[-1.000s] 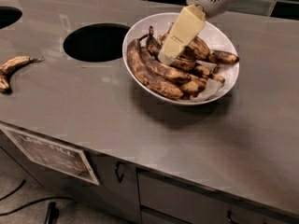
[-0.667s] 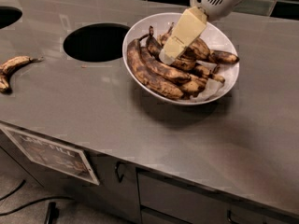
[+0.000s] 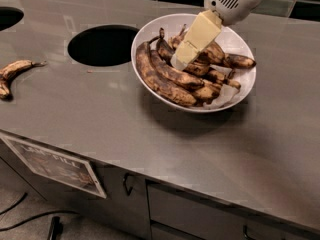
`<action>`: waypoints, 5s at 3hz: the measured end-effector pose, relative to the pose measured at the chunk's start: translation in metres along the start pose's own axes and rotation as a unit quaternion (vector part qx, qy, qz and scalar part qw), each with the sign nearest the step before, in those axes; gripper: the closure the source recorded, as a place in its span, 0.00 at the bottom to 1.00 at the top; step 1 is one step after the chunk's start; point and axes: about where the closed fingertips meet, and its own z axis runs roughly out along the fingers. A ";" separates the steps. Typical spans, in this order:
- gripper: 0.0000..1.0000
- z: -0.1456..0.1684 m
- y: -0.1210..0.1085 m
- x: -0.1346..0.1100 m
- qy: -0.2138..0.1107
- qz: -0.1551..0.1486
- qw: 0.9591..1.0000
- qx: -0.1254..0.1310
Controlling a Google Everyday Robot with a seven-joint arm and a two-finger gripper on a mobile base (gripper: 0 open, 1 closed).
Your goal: Pick banana from white bowl
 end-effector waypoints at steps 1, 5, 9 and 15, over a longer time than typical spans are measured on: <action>0.00 0.007 -0.006 0.007 0.006 0.013 1.000 -0.001; 0.00 0.024 -0.031 0.019 0.033 0.047 0.998 0.013; 0.11 0.035 -0.040 0.027 0.063 0.064 0.995 0.032; 1.00 -0.002 -0.035 0.021 0.058 0.072 0.993 0.074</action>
Offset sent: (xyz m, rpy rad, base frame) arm 0.0126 -0.0227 -0.0263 -0.0225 0.0513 -0.0858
